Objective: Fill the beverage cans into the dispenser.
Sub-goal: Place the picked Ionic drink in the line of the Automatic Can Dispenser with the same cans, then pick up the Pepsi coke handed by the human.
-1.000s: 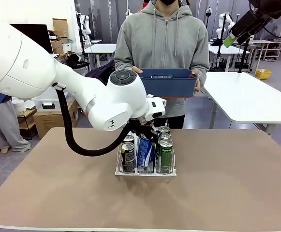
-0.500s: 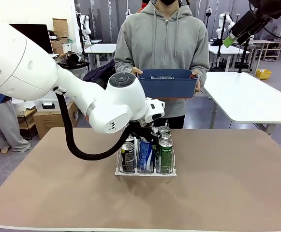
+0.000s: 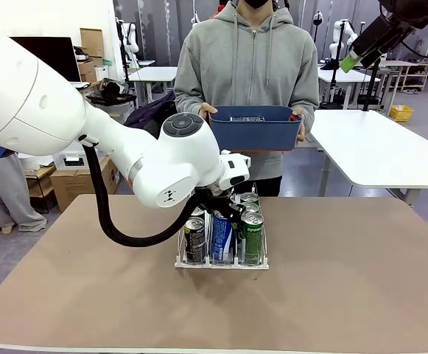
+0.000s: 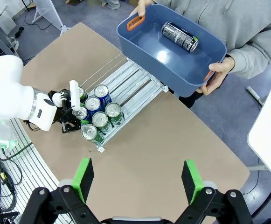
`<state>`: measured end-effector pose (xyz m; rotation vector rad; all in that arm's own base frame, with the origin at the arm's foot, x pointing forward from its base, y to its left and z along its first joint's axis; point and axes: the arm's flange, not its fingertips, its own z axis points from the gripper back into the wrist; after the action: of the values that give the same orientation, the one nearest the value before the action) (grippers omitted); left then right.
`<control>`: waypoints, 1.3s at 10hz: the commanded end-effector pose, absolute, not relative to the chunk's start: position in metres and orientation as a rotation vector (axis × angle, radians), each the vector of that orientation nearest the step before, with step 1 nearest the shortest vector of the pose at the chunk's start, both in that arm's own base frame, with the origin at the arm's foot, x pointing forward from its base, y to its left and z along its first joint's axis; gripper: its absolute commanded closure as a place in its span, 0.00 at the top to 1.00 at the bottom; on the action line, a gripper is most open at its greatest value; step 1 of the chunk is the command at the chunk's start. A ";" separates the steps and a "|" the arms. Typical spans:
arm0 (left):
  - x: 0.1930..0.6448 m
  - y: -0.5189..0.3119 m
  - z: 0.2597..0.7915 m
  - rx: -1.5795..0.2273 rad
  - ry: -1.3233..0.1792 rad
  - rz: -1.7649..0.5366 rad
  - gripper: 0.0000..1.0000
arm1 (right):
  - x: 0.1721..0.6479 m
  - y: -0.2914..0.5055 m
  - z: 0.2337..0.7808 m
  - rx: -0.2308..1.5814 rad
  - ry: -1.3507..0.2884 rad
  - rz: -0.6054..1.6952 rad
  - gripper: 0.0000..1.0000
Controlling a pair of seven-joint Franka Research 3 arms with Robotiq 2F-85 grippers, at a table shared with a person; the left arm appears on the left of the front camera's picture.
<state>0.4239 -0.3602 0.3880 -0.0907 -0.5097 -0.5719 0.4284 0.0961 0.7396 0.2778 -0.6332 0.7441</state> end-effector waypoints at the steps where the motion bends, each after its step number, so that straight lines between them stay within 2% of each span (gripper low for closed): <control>1: 0.419 -0.356 0.395 -0.085 -0.528 -0.566 0.77 | 0.428 0.095 0.739 0.298 -0.635 0.757 1.00; 2: 0.412 -0.351 0.406 -0.074 -0.540 -0.557 0.96 | 0.428 0.095 0.739 0.298 -0.635 0.757 1.00; 3: 0.408 -0.347 0.414 -0.068 -0.555 -0.554 0.82 | 0.428 0.095 0.739 0.298 -0.635 0.757 1.00; 4: 0.403 -0.343 0.422 -0.036 -0.577 -0.551 1.00 | 0.428 0.095 0.739 0.298 -0.635 0.757 1.00; 6: 0.384 -0.342 0.436 -0.022 -0.591 -0.612 1.00 | 0.428 0.095 0.739 0.298 -0.635 0.757 1.00; 7: 0.407 -0.351 0.424 -0.058 -0.583 -0.571 1.00 | 0.428 0.095 0.739 0.298 -0.635 0.757 1.00; 13: 0.407 -0.351 0.424 -0.058 -0.583 -0.571 1.00 | 0.428 0.095 0.739 0.298 -0.635 0.757 1.00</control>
<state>0.4048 -0.3507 0.4214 -0.0516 -0.5770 -0.5787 0.4284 0.0961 0.7396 0.2779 -0.6332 0.7441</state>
